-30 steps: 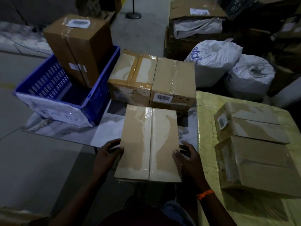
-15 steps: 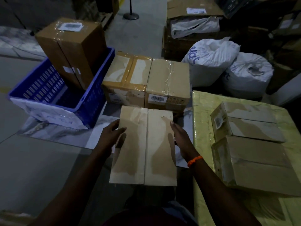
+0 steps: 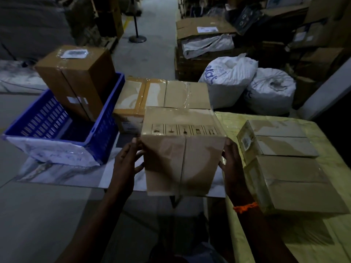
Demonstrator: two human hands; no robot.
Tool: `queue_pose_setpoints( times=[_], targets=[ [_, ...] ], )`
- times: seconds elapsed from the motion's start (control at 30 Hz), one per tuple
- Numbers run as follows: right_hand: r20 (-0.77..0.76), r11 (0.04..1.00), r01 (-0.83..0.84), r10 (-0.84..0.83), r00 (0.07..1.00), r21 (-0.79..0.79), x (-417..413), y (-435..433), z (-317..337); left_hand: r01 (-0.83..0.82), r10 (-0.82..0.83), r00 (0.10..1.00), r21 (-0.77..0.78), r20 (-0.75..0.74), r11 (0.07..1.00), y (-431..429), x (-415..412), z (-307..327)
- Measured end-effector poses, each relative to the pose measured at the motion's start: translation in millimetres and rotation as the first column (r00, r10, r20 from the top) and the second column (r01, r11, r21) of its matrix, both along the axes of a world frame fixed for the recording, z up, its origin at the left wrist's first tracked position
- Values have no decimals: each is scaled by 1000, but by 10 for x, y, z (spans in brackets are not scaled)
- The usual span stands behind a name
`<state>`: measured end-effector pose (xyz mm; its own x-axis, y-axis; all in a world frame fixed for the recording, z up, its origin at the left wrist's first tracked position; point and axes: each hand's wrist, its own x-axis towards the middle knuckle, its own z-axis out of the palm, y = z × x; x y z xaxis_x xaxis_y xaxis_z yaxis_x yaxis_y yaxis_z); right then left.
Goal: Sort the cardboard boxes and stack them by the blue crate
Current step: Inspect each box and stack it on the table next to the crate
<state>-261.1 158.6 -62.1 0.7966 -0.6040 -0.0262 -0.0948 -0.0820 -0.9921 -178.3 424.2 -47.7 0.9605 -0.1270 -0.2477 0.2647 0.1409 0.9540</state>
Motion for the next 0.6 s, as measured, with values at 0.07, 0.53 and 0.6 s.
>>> queue_pose_setpoints(
  times=[0.07, 0.53, 0.6],
  targets=[
    [-69, 998, 4, -8, 998, -65, -115, 43, -117, -22, 23, 999, 11, -23, 1000, -32, -88, -35],
    [-69, 1000, -9, 10, 998, 16, -264, 132, -130, 50, -45, 998, 138, -40, 989, 81, -85, -45],
    [-72, 999, -15, 18, 997, 48, -266, 139, -131, 67, -62, 997, 130, -37, 989, 75, -105, -37]
  ],
)
